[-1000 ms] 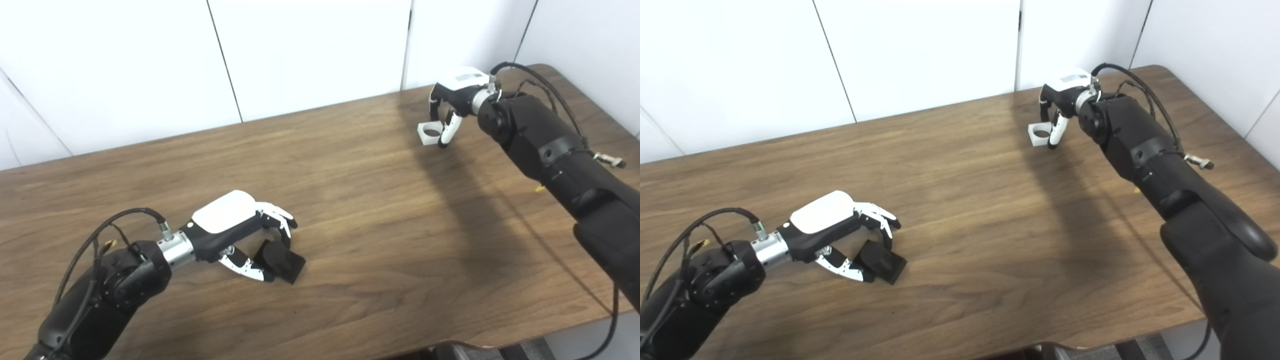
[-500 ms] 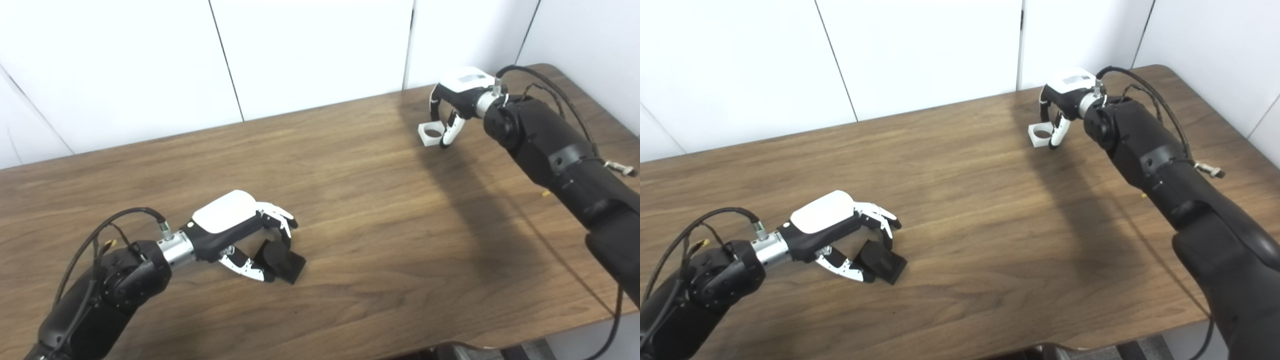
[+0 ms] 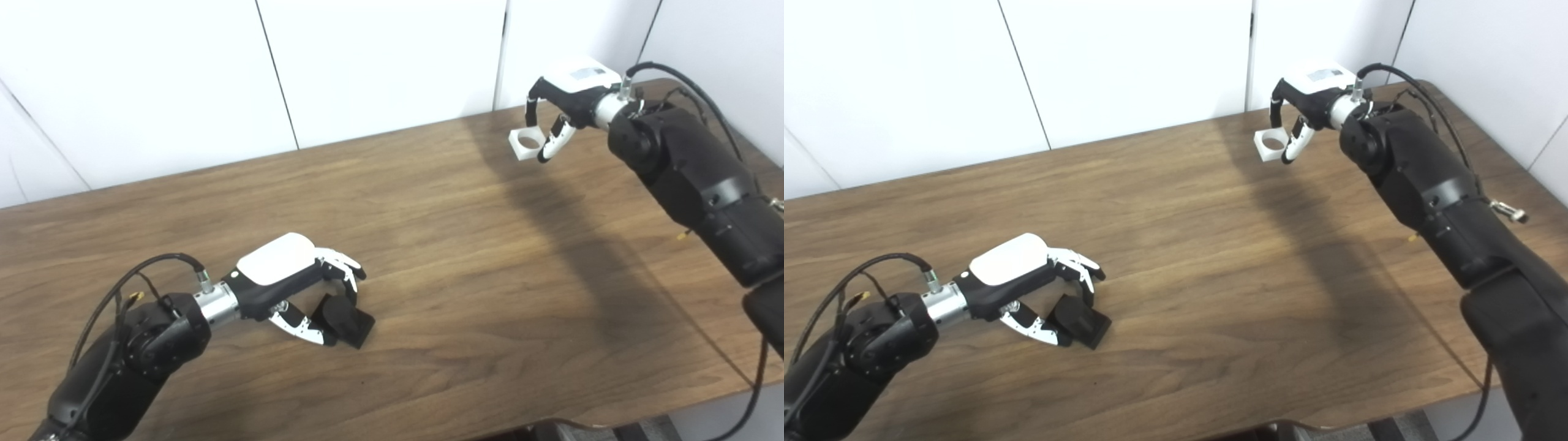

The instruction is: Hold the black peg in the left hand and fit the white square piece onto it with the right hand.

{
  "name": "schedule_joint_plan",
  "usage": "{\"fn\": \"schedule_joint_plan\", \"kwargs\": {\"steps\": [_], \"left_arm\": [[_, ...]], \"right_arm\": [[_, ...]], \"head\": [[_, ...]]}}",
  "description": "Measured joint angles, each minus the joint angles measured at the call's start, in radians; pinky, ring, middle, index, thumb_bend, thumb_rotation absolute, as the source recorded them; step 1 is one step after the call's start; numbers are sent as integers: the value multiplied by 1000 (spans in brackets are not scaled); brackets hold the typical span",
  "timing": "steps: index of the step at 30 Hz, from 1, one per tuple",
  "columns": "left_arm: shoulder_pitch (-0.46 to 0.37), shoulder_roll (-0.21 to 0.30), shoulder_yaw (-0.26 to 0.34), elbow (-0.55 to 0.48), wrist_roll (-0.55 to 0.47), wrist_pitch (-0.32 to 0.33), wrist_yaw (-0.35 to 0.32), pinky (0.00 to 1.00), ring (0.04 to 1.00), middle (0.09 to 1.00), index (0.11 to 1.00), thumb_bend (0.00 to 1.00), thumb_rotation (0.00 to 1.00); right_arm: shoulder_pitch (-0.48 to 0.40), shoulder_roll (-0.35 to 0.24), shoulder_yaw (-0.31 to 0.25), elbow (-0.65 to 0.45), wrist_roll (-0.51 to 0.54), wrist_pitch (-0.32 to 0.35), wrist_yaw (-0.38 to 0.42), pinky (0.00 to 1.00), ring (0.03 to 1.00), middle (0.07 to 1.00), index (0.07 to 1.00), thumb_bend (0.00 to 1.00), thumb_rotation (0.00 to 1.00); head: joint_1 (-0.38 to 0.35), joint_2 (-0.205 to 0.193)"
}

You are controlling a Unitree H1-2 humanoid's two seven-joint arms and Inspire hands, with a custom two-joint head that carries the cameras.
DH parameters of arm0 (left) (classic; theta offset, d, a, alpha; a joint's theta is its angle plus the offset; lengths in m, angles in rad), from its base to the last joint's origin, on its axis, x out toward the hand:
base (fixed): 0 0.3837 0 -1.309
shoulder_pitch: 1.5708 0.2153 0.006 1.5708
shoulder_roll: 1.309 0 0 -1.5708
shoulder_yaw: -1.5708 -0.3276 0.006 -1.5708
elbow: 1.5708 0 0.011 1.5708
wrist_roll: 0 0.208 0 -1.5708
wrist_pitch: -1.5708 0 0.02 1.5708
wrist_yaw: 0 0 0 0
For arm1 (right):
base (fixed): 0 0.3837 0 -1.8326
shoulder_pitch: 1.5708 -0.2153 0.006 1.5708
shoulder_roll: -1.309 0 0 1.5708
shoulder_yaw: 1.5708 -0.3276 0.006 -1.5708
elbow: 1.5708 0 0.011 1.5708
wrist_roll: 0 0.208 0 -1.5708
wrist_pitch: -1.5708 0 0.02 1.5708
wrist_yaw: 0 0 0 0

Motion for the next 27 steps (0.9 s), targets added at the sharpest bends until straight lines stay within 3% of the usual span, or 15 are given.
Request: {"fn": "schedule_joint_plan", "kwargs": {"steps": [5, 17, 27], "left_arm": [[2, 0, 3, 2, -6, 0, -6, 656, 779, 792, 492, 522, 72], [-5, -5, 4, 12, -6, -3, -13, 631, 764, 784, 491, 522, 72], [-18, -24, 3, 38, -5, -10, -13, 614, 751, 779, 490, 522, 70]], "right_arm": [[29, -14, -52, -93, 40, -2, 10, 823, 824, 765, 482, 523, 137], [70, -5, -75, -336, 127, -40, 72, 777, 852, 786, 481, 521, 146], [83, 70, -86, -505, 201, -5, 170, 764, 853, 793, 479, 521, 146]], "head": [[11, 2], [44, -8], [94, -6]]}}
